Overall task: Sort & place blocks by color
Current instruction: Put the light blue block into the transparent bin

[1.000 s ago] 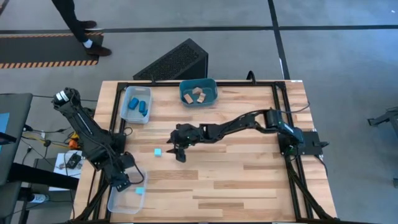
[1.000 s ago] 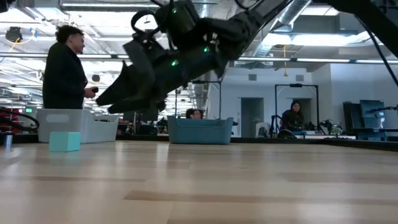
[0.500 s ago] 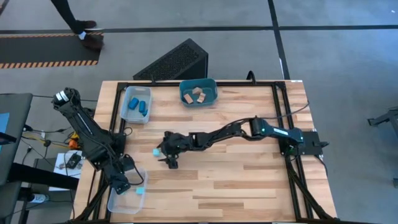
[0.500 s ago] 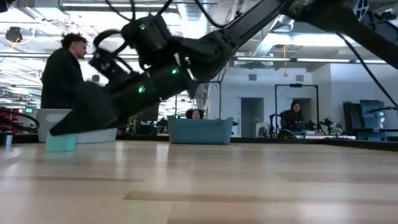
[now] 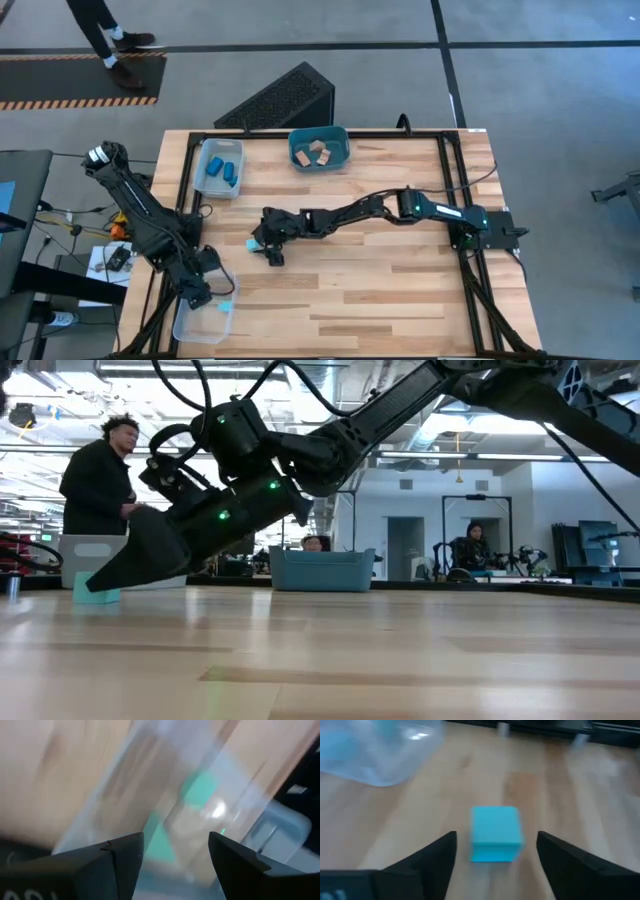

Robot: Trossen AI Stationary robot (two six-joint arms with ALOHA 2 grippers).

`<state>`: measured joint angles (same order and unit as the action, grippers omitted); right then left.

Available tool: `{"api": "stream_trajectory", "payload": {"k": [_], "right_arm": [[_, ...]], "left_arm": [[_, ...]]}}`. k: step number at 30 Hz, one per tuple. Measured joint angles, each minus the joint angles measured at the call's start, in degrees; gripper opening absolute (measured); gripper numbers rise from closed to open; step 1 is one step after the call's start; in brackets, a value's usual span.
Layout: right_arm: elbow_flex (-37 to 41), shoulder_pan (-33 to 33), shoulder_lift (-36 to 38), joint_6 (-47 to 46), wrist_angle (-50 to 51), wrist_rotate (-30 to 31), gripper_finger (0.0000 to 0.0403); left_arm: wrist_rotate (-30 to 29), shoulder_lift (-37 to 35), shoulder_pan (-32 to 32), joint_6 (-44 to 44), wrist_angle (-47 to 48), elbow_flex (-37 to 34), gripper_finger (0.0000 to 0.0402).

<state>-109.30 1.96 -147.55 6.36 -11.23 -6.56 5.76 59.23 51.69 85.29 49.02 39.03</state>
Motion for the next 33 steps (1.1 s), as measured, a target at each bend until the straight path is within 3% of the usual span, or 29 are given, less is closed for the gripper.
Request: {"api": "stream_trajectory", "payload": {"k": [3,13,18,22,26,30,33], "right_arm": [[0.0,-0.27,0.0,0.12,-0.05,-4.06,0.0259],[0.0,-0.44,0.0,-0.04,0.02,-4.03,0.0168],[0.0,-1.53,0.75,-4.69,1.61,-4.26,0.0111],[0.09,-2.62,3.69,-6.3,5.7,-6.66,0.0113],[0.07,-3.34,9.56,-0.74,11.56,-5.68,0.0148],[0.07,-3.35,14.86,9.61,15.38,-2.26,0.0156],[0.02,-3.35,18.03,14.62,15.4,-0.45,0.0144]], "left_arm": [[-4.88,-2.08,-2.25,-3.13,-1.06,0.02,0.0208],[-11.97,-11.38,-8.61,-6.68,2.13,0.04,0.0208],[-18.34,-14.76,-10.22,-7.64,3.56,0.04,0.0208],[-25.78,-17.86,-12.74,-5.49,6.18,0.04,0.0208],[-30.89,-21.58,-17.35,-0.27,7.5,0.04,0.0208],[-32.17,-26.11,-23.22,7.99,9.75,0.04,0.0216],[-32.29,-30.19,-27.31,8.3,8.55,0.04,0.0241]]}}
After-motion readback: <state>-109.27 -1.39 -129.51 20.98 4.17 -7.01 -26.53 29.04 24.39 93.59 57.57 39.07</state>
